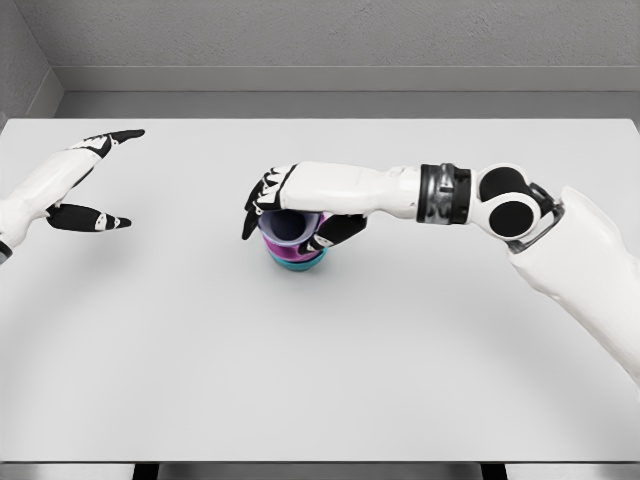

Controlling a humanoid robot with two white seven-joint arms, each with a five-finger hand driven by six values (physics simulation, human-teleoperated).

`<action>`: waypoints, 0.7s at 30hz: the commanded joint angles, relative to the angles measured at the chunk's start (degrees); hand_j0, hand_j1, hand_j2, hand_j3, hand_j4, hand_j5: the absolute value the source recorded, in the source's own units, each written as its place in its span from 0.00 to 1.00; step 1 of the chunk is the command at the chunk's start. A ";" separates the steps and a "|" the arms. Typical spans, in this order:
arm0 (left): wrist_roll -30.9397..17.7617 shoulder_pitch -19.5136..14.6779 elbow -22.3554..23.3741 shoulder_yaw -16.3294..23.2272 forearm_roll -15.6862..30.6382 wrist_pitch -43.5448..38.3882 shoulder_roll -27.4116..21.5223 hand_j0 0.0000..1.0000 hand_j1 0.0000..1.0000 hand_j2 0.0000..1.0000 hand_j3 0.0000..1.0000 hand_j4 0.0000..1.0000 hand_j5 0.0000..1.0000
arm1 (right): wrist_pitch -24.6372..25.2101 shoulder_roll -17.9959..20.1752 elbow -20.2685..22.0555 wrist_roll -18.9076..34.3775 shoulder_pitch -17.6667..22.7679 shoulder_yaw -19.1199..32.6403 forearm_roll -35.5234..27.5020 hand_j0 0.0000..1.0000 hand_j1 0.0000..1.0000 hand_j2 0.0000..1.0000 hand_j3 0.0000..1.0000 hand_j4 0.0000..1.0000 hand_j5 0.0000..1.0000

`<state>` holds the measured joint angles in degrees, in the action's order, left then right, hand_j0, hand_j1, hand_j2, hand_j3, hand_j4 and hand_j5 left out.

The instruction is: Stacking bowl and cup with both arms

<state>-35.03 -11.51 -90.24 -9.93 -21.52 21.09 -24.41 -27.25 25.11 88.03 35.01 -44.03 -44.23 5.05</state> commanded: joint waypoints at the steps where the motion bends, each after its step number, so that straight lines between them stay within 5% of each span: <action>1: 0.03 0.00 -0.02 0.00 0.43 -0.09 -0.03 1.00 1.00 1.00 1.00 1.00 1.00 | 0.18 -0.15 -0.23 -0.01 0.00 0.02 -0.22 0.64 0.64 0.64 0.64 0.64 0.64; 21: 0.03 -0.09 -0.02 0.00 0.43 -0.09 0.41 1.00 1.00 1.00 1.00 1.00 1.00 | 0.09 -1.38 -2.69 -0.01 0.00 -0.85 1.01 0.66 0.66 0.66 0.66 0.66 0.66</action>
<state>-35.03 -11.60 -90.24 -9.92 -21.44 21.09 -24.02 -27.31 23.97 85.48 35.01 -44.03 -45.12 6.20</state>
